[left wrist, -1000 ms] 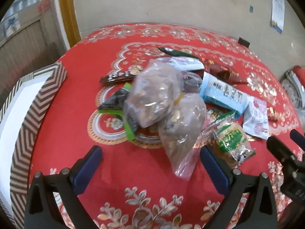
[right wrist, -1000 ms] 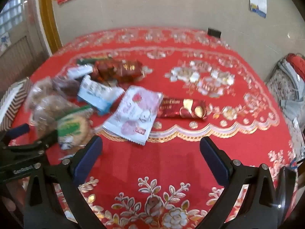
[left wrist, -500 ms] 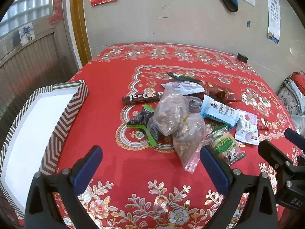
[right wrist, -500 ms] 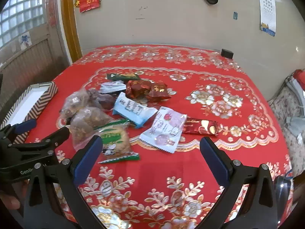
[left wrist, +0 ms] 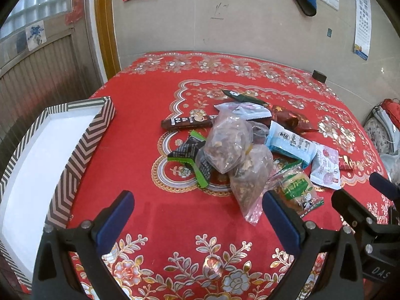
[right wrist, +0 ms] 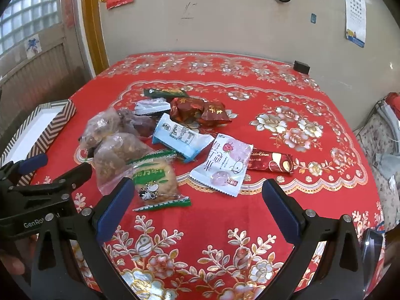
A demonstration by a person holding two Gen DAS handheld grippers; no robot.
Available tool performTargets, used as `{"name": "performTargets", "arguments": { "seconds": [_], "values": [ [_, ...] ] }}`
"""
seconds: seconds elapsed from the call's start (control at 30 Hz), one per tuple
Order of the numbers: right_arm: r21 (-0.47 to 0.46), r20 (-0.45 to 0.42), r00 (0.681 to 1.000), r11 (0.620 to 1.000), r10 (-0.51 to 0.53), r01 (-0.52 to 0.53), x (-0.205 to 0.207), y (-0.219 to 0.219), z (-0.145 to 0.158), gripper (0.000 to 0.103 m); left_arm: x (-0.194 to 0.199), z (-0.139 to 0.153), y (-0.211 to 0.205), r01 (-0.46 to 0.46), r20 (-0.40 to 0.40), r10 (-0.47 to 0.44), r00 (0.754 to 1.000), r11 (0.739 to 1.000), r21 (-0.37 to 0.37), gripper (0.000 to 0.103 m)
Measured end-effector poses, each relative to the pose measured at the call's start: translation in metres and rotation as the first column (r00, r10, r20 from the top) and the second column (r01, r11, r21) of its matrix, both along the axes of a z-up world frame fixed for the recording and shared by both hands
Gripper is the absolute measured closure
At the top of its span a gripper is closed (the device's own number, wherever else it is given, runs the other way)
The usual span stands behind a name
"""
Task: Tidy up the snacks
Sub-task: 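Move both tools toward the snack pile, left toward the nut bags, right toward the cookie pack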
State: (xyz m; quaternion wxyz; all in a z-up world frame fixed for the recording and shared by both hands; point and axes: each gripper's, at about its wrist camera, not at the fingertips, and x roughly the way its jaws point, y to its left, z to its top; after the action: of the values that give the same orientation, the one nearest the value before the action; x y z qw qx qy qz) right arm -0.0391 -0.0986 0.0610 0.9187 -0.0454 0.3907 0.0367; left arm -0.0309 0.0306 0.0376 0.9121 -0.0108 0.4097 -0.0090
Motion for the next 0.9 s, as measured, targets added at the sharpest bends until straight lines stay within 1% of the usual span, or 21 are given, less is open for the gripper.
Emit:
{"name": "performTargets", "arguments": {
  "seconds": [0.9],
  "values": [
    [0.003,-0.030,0.999,1.000,-0.014,0.014,0.0062,-0.0070,-0.0100,0.001,0.0065,-0.0099,0.0035,-0.008,-0.033,0.008,0.999,1.000,-0.001,0.000]
  ]
}}
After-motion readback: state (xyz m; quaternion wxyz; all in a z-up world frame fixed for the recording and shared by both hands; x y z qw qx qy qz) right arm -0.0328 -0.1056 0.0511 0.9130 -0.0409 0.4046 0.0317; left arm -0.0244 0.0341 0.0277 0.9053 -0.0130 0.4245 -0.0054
